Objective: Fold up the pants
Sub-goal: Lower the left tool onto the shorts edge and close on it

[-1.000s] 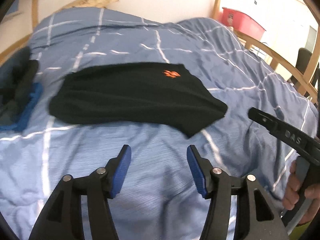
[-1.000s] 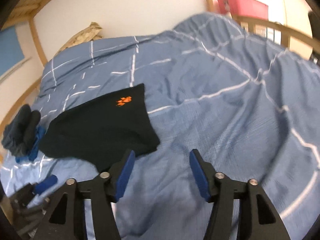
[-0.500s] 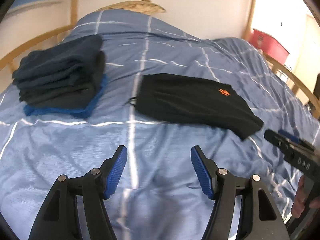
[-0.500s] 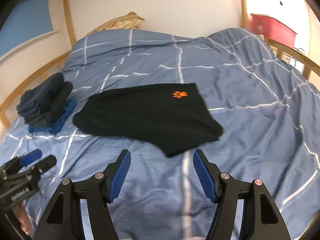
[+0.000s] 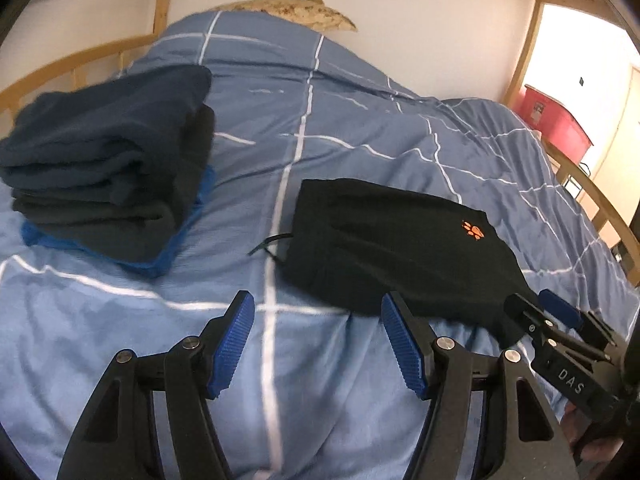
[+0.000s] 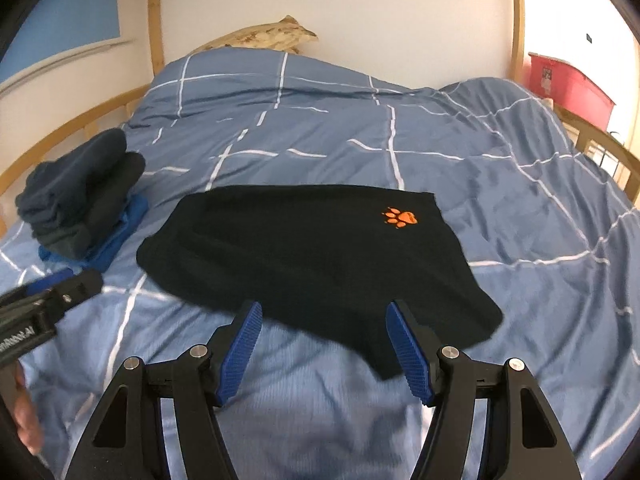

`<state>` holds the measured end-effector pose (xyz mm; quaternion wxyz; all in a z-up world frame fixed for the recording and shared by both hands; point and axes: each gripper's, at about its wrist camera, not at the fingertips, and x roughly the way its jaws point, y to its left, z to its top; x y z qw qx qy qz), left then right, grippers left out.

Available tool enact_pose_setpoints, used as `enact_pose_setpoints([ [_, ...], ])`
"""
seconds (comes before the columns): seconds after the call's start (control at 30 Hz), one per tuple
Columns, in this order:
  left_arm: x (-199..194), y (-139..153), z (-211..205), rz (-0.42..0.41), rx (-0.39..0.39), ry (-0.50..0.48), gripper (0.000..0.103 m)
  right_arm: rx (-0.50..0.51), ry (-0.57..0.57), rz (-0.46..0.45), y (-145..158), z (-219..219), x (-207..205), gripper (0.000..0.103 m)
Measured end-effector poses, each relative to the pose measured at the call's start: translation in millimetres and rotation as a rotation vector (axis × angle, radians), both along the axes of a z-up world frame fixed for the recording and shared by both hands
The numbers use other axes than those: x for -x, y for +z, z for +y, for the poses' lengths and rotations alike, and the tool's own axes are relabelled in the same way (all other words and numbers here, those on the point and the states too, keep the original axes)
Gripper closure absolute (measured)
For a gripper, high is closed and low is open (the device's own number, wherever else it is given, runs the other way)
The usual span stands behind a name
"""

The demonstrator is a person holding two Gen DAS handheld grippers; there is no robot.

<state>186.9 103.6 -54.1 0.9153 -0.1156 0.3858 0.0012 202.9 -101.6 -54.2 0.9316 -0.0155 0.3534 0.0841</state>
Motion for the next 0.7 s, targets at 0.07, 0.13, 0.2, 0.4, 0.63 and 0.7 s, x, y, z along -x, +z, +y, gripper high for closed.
enact_pose_setpoints([
  [0.07, -13.3, -5.6, -2.1, 0.002, 0.007, 0.011, 0.038, -0.008, 0.000, -0.001, -1.8, 1.1, -9.7, 0.037],
  [0.13, -23.1, -11.0, -3.5, 0.001, 0.007, 0.014, 0.038, -0.006, -0.007, 0.001, -5.2, 2.6, -18.8, 0.037],
  [0.2, -33.4, -19.4, -5.1, 0.009, -0.010, 0.030, 0.039, -0.012, -0.013, 0.007, -8.8, 3.9, -25.6, 0.037],
  [0.4, -50.0, -45.4, 7.8, 0.039, 0.080, 0.075, 0.040, -0.023, -0.029, 0.027, -21.7, 8.0, -43.3, 0.037],
  [0.63, -58.2, -63.1, 19.0, 0.055, 0.180, 0.105, 0.041, -0.003, -0.040, 0.055, -38.6, 9.7, -52.6, 0.037],
  [0.7, -59.7, -64.4, 19.4, 0.049, 0.202, 0.098, 0.043, -0.003, -0.041, 0.065, -42.5, 10.5, -52.7, 0.037],
])
